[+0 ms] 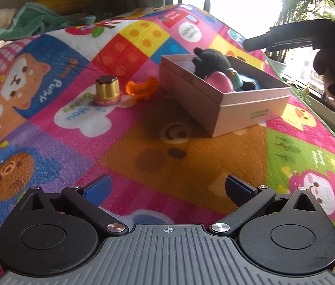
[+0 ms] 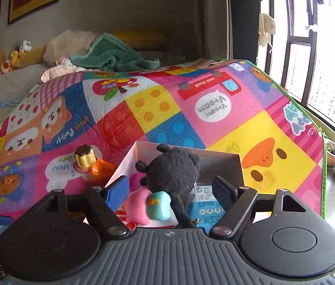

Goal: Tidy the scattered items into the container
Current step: 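Grasp the orange toy with the right gripper while the left gripper grasps the gold pudding toy, then lift the pudding toy and orange toy with both grippers toward the white box, then drop the pudding toy and orange toy into the white box, opening both grippers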

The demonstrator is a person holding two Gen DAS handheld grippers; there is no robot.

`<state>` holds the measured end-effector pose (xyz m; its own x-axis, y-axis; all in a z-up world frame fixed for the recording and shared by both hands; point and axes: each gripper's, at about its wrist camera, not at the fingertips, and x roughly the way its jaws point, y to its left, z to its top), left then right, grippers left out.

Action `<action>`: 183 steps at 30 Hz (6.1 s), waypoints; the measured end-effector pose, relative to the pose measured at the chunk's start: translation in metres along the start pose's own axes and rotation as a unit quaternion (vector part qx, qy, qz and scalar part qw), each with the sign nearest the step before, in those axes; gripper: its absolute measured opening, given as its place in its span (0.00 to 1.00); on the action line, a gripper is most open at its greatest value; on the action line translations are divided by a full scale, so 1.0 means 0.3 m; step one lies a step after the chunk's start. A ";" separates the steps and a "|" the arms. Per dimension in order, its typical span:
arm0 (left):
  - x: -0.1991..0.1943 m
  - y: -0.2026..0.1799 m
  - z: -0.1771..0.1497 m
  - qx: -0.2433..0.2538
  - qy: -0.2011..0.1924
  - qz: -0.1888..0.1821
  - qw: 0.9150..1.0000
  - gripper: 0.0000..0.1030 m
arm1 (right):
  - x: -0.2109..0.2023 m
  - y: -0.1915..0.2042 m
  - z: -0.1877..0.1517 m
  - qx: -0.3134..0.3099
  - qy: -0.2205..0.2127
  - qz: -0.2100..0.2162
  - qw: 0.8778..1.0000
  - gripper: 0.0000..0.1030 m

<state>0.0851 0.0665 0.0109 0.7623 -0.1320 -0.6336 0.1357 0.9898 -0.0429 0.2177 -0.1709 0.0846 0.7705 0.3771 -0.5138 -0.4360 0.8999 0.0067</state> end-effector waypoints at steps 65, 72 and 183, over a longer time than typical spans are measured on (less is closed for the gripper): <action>0.545 0.208 0.371 0.026 -0.004 0.102 0.994 0.75 | -0.102 0.078 -0.446 0.054 -0.005 0.028 0.998 0.91; 0.526 0.187 0.367 0.031 -0.005 0.087 0.996 0.59 | -0.072 0.051 -0.448 0.085 0.017 0.027 0.996 0.94; 0.156 -0.085 0.134 0.031 -0.028 -0.050 0.998 1.00 | 0.194 -0.245 0.020 0.061 -0.013 -0.029 0.998 0.63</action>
<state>0.1428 0.0330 0.0135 0.7772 -0.2353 -0.5836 0.2512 0.9664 -0.0550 0.2974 -0.2137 0.0594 0.8060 0.3272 -0.4932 -0.3309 0.9400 0.0829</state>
